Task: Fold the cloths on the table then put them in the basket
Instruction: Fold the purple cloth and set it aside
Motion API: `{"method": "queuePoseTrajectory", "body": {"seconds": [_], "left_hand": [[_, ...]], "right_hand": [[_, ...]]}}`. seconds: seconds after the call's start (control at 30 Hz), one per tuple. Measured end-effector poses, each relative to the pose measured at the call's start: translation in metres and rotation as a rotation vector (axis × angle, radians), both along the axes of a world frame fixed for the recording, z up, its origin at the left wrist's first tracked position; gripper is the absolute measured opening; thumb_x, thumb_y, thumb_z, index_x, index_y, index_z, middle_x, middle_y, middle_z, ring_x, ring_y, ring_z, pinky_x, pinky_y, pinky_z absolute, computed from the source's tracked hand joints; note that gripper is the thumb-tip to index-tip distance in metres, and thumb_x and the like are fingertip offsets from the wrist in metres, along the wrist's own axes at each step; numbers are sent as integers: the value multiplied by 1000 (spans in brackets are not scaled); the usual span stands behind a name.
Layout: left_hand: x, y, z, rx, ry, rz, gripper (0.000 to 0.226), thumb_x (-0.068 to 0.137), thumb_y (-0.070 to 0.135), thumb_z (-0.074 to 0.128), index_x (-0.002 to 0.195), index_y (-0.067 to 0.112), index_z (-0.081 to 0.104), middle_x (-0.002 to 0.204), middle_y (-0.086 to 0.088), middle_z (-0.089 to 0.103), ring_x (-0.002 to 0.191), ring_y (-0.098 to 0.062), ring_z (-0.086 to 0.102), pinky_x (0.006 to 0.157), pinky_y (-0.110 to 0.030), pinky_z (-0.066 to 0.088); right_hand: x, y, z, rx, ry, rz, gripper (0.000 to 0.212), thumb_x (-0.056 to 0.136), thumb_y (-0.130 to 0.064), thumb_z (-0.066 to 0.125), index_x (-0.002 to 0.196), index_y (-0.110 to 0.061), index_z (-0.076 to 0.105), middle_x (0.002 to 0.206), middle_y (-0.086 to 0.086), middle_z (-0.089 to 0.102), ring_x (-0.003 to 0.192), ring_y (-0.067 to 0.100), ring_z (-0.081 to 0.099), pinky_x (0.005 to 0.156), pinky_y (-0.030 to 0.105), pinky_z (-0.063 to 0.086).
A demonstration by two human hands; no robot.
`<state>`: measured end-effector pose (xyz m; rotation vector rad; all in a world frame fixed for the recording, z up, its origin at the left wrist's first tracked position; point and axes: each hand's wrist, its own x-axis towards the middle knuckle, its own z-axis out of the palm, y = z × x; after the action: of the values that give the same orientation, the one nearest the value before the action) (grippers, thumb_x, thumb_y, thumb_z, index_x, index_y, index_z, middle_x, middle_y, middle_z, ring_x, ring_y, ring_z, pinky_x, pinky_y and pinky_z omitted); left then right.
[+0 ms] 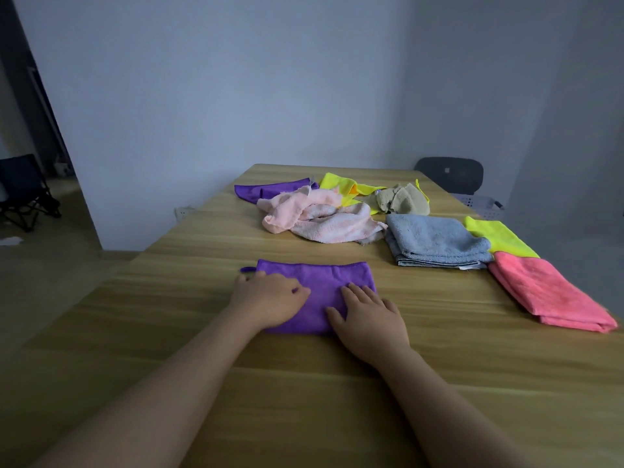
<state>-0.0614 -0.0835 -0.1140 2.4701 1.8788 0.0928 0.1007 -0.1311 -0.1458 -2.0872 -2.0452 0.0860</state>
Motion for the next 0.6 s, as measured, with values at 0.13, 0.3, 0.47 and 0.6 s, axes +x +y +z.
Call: {"method": "queuePoseTrajectory", "body": {"seconds": [0.13,0.3,0.47,0.6], "left_hand": [[13,10,-4,357,-126,-116,38,97,35,34,131,26,46,147,5,36,137,-17,25,107,-37,22],[17,27,-28,-5,-67,-72,52,100,42,20,149,28,14,158,8,7,146,-16,1,116,-43,3],[13,34,-32,-88,-40,-6,55,96,53,14,148,37,5,159,5,-1,146,-17,-5,115,-44,-4],[5,35,-32,-86,-49,28,64,91,64,15,148,38,5,159,5,-2,146,-17,-5,116,-43,2]], "right_hand": [[-6,9,14,262,-29,-65,38,87,-40,41,116,-21,55,127,-3,55,118,20,46,91,35,29],[-14,42,10,32,52,28,54,96,-38,28,147,-20,23,157,-3,18,145,18,10,115,38,8],[-5,54,0,-121,31,3,63,94,-54,19,149,-24,12,159,-3,7,146,17,2,116,40,3],[3,50,0,-113,39,-68,76,89,-66,19,150,-21,11,159,-3,5,146,17,-1,115,41,5]]}}
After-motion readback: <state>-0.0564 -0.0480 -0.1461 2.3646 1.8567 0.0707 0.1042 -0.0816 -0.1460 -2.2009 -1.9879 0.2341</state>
